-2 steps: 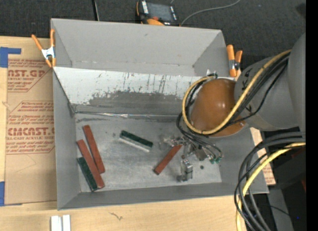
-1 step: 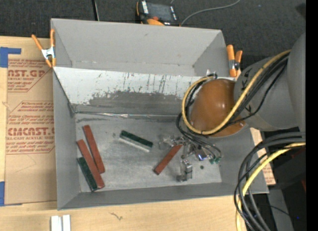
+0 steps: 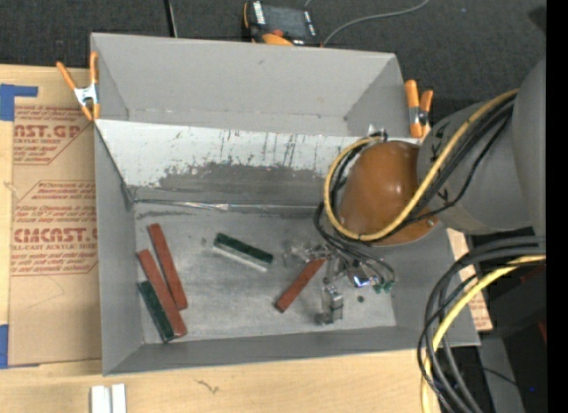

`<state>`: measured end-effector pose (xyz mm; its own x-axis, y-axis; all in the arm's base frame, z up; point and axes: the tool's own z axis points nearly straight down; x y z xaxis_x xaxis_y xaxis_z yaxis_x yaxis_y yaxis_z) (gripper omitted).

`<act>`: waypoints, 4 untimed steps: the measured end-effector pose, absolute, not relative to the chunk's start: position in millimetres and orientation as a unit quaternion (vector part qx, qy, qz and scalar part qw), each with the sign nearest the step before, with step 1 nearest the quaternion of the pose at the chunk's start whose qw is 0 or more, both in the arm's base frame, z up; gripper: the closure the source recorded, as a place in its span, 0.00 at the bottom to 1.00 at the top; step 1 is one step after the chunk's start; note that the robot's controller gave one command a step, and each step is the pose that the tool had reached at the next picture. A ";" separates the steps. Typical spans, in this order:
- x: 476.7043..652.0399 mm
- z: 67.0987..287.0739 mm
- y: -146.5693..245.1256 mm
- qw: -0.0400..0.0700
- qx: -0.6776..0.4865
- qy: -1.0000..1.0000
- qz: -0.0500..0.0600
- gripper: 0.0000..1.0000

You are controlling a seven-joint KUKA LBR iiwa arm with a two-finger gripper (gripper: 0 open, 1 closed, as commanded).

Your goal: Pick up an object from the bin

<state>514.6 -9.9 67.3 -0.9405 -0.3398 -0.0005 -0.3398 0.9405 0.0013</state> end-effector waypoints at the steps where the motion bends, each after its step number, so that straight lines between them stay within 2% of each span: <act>1: 514.7 67.1 -9.1 0.000 -0.172 0.985 0.001 0.00; 2: 514.8 66.9 -8.5 0.000 -0.172 0.985 0.001 0.00; 3: 515.2 67.7 -8.5 0.001 -0.172 0.985 0.001 1.00; 4: 515.6 99.7 -7.8 0.001 -0.172 0.985 0.000 1.00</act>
Offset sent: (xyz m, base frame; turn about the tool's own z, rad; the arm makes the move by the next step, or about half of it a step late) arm 0.0000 0.0000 0.0000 0.0000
